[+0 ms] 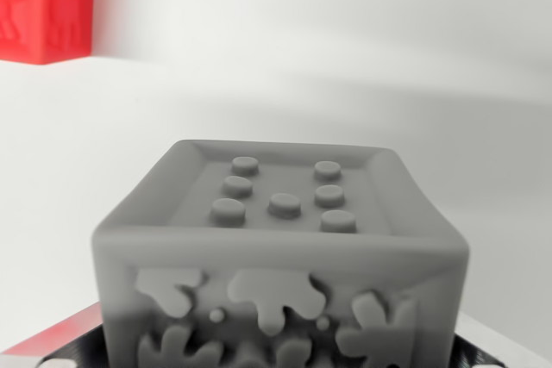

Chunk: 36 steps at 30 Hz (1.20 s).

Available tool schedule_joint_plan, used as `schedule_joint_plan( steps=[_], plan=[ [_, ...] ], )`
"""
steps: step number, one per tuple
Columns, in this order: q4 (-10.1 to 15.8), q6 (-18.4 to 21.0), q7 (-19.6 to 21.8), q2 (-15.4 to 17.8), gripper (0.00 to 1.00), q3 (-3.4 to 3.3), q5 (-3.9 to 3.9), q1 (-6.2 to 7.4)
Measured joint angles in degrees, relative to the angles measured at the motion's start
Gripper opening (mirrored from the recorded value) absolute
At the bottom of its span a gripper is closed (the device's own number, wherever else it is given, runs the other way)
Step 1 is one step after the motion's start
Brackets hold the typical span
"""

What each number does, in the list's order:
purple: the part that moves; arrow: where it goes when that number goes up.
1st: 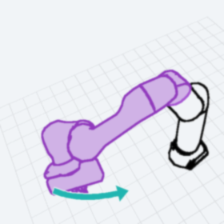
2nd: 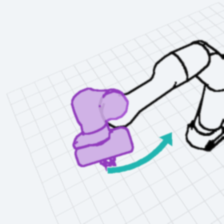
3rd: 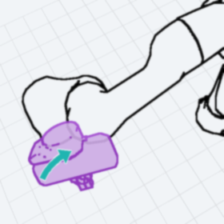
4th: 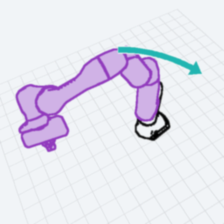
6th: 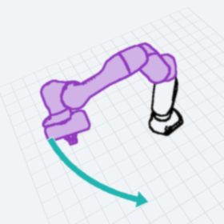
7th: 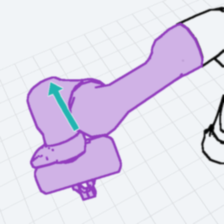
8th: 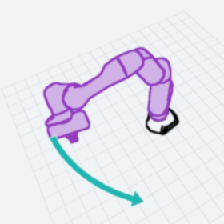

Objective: Destack cube

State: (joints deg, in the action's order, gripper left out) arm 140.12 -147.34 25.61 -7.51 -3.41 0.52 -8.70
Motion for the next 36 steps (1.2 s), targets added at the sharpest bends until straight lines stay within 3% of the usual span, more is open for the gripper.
schedule_joint_plan(
  steps=[36],
  plan=[
    [1.8,-2.6,-11.5,-0.8,0.00,-2.33,0.83,-5.45]
  ],
)
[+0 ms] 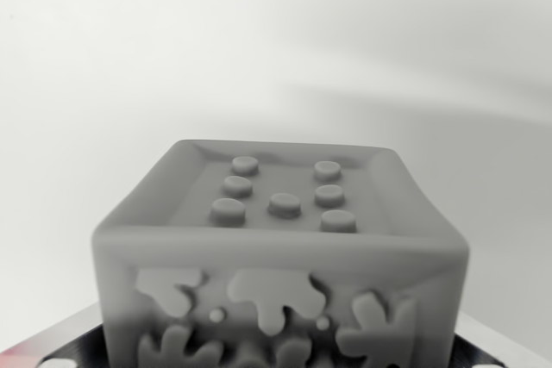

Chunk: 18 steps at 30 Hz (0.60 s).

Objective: Destack cube

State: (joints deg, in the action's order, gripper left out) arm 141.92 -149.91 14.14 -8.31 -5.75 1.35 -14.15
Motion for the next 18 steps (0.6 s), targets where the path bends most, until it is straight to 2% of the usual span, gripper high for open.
schedule_joint_plan(
  steps=[18],
  plan=[
    [0.2,-1.4,-5.4,-1.1,0.00,-0.87,0.61,-2.79]
  ],
)
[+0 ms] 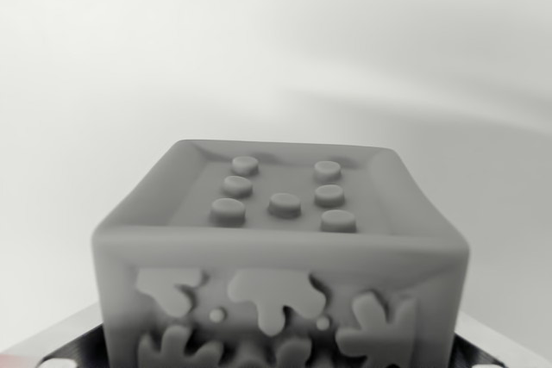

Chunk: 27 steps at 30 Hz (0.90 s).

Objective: Destack cube

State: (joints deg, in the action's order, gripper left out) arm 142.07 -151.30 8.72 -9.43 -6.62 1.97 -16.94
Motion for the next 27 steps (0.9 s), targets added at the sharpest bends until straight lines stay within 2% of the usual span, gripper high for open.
schedule_joint_plan(
  steps=[14,22,27],
  plan=[
    [-0.3,-5.8,-1.3,-6.4,0.00,0.49,1.85,-0.14],
    [-0.9,-8.8,-2.2,-10.0,0.00,1.05,2.93,-0.48],
    [-1.2,-10.2,-2.5,-11.7,0.00,1.47,3.31,-0.81]
  ],
)
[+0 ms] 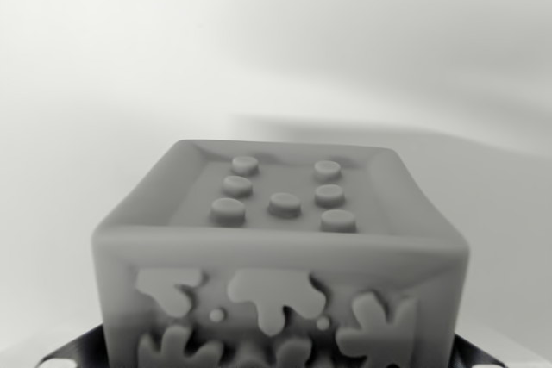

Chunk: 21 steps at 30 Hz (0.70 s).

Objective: Destack cube

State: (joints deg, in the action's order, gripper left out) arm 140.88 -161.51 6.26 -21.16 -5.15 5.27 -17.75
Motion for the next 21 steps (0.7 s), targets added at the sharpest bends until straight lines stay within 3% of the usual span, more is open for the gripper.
schedule_joint_plan(
  steps=[21],
  plan=[
    [-1.4,-3.9,-0.3,-5.3,0.00,1.70,0.21,-1.63]
  ],
)
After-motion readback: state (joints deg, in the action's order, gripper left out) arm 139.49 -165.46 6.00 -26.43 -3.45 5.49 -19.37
